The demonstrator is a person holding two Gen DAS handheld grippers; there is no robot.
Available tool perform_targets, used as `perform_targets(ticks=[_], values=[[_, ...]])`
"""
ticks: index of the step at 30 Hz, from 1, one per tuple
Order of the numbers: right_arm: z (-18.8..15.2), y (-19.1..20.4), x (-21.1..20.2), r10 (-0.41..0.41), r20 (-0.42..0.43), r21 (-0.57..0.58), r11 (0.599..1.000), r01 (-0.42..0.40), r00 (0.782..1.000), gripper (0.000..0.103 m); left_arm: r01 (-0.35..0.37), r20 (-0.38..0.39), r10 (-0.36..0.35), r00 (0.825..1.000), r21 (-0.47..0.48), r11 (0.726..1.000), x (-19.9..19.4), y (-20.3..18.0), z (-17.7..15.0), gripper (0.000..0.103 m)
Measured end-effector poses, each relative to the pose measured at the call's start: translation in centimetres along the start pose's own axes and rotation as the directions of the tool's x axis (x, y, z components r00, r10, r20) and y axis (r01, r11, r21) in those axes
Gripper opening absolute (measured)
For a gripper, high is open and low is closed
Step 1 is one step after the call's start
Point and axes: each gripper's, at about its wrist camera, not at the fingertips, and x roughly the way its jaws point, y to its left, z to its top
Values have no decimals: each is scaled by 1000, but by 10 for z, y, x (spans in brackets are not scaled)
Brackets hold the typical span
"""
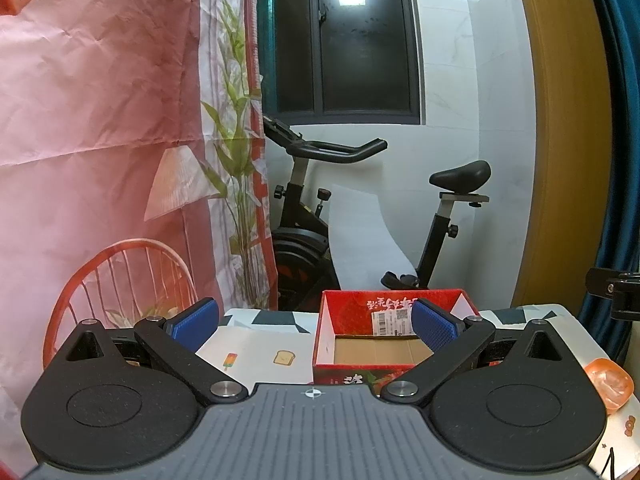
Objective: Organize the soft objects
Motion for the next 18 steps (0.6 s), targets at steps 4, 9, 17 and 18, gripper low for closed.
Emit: perform_targets(ticks=[4, 9, 17, 18], values=[[0, 0, 0, 0, 0, -1, 1000, 0, 1000, 103, 0, 0, 0, 1000, 0, 1000, 0, 0, 0, 103], [0, -2, 1, 1, -1, 1, 1000, -1, 1000, 103, -2, -6, 2, 1000, -5, 1000, 2, 1, -1, 103], [-8, 7, 7, -2, -22, 16, 1000, 3, 1000, 103, -31, -22, 31, 999, -15, 999, 9, 4, -4, 103], [-10, 8, 8, -1, -27, 21, 1000, 2, 1000, 103, -32, -25, 32, 999, -13, 999, 10, 4, -4, 103]])
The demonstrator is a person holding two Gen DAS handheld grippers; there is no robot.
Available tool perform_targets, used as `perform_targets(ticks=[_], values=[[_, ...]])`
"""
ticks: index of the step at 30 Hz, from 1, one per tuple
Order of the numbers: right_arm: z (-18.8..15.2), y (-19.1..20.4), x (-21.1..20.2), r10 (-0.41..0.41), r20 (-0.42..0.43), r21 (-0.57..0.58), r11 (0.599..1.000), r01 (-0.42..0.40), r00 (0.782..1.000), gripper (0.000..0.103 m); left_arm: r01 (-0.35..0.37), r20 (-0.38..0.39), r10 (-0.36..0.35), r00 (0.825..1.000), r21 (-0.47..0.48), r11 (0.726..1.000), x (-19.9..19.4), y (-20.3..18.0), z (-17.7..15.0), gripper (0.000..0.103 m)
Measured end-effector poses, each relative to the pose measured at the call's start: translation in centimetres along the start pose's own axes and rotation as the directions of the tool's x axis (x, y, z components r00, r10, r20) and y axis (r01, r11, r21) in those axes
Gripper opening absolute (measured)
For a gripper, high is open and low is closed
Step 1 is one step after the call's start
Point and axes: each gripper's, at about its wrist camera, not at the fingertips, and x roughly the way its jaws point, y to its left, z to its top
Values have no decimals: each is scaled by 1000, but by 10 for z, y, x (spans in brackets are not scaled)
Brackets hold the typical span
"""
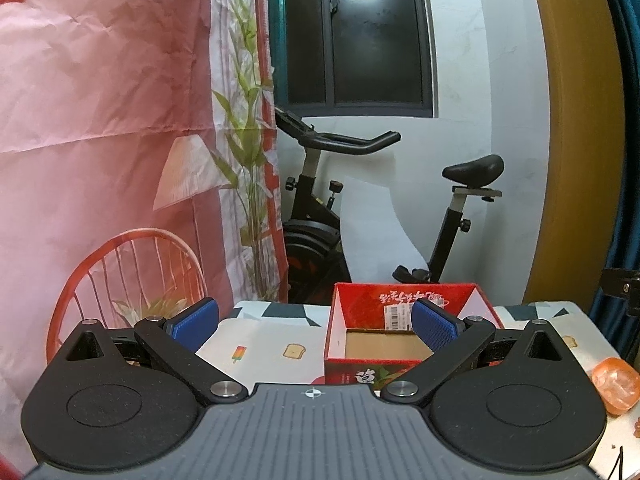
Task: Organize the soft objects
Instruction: 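Lower the left tool onto the clear plastic bag with black item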
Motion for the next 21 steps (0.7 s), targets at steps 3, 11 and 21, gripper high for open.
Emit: perform_targets(ticks=[3, 11, 21], values=[[-7, 1, 9, 7, -21, 17, 1000, -7, 1000, 103, -11, -14, 11, 1000, 8, 1000, 6, 0, -3, 103], [-24, -7, 41, 26, -69, 69, 997, -21, 997, 103, -30, -78, 31, 996, 13, 999, 30, 4, -15, 103], [-69, 2, 106, 44, -176, 35, 999, -39, 983, 103, -38, -170, 50, 984, 70, 997, 80, 7, -46, 103]])
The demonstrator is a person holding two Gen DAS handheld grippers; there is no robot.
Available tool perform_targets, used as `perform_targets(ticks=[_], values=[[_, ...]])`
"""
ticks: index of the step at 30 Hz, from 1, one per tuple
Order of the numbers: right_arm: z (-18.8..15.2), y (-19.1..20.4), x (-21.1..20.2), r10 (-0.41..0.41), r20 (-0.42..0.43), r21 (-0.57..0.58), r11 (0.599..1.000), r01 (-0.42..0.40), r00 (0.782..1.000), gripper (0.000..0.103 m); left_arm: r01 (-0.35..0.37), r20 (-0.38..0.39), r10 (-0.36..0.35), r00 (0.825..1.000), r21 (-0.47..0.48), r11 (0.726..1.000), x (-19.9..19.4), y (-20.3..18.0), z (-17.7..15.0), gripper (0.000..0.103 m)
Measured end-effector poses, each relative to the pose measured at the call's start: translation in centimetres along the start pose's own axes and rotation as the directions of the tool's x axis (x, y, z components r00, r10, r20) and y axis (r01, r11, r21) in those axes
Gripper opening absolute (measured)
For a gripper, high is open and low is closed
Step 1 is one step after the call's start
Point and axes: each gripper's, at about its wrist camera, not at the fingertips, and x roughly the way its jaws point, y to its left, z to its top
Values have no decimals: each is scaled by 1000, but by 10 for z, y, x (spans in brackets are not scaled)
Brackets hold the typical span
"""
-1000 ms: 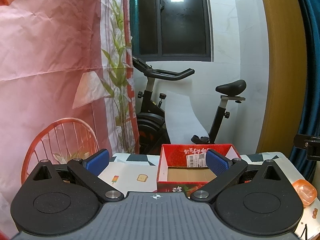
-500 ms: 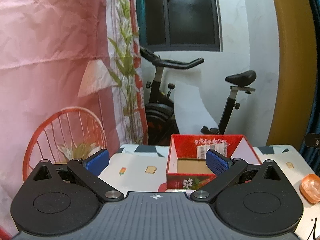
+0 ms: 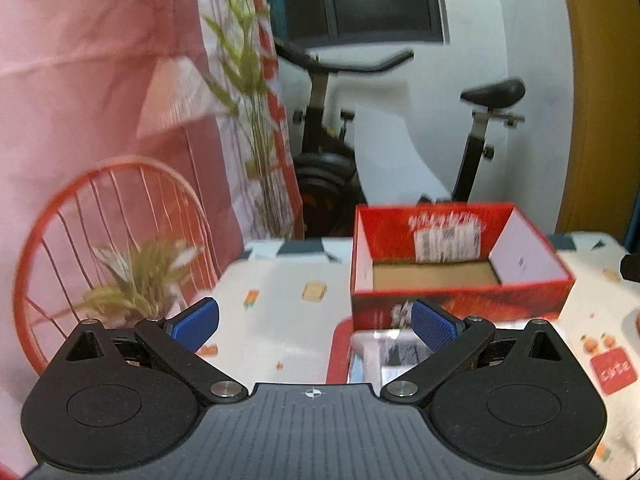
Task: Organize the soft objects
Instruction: 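Lower the left tool onto the clear plastic bag with black item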
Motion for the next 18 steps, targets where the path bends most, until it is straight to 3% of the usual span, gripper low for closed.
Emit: perform_targets(ticks=[8, 18], values=[[-36, 17, 61, -9, -139, -51, 999, 2, 990, 103, 16, -141, -15, 990, 8, 1000, 61, 0, -27, 103], [-77, 27, 112, 12, -284, -96, 995, -41, 959, 103, 106, -305, -106, 946, -16, 994, 130, -13, -56, 103]])
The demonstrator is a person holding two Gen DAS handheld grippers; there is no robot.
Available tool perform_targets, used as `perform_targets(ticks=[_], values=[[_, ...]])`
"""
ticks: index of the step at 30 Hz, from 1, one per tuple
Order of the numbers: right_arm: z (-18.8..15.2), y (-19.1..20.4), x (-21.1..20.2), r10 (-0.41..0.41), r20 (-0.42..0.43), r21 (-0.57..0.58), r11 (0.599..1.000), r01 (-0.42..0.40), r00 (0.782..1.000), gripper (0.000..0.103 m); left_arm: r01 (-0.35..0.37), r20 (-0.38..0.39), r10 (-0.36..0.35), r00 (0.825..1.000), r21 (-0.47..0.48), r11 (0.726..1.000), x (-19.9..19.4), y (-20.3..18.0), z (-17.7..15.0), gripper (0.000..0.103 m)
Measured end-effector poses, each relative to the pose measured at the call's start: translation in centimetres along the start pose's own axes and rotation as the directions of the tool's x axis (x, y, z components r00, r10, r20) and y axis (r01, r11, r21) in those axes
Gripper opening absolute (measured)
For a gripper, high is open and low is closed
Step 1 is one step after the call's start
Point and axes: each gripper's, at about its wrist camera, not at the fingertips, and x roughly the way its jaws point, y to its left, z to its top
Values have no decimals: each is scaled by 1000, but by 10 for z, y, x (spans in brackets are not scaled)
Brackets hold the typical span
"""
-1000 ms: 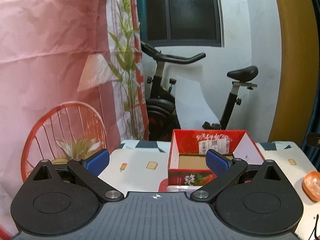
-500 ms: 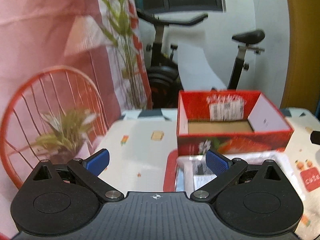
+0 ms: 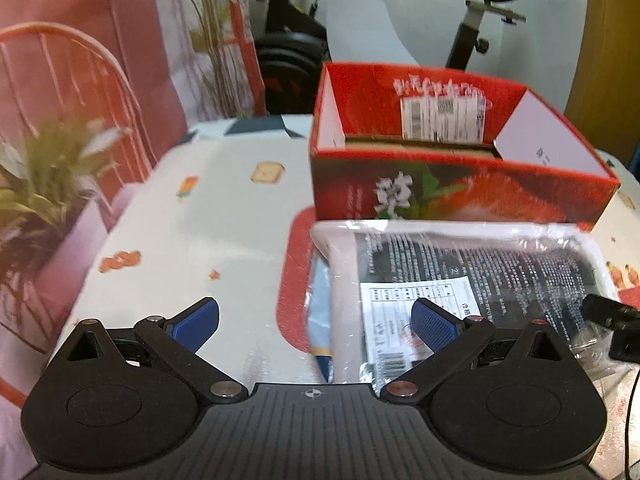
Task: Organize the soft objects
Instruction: 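Lower the left tool onto the clear plastic bag with black item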
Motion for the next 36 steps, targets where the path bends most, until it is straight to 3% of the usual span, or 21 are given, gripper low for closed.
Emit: perform_targets(ticks=[12, 16, 19, 21, 27, 32, 36], values=[[-9, -1, 15, 29, 52, -36, 999, -27, 998, 103, 51, 13, -51, 999, 18, 999, 20, 2, -12, 103], [-9, -9, 22, 73, 29, 16, 997, -74, 997, 103, 151, 34, -150, 988, -36, 988, 26, 12, -18, 103], [-9, -15, 26, 108, 17, 45, 993, -108, 994, 103, 283, -5, -287, 958, -149, 947, 39, 23, -21, 103], [-9, -19, 29, 136, 9, 65, 989, -136, 991, 103, 318, -18, -329, 944, -205, 925, 46, 26, -22, 103], [-5, -35, 38, 223, -33, 138, 967, -216, 974, 103, 262, 4, -263, 965, -77, 962, 41, 9, -15, 103], [-1, -35, 38, 240, -38, 103, 967, -235, 970, 103, 170, 34, -171, 985, 26, 985, 31, 2, -5, 102], [6, -33, 38, 252, -44, 69, 966, -249, 967, 103, 161, 25, -162, 986, 48, 986, 31, 9, 5, 92]])
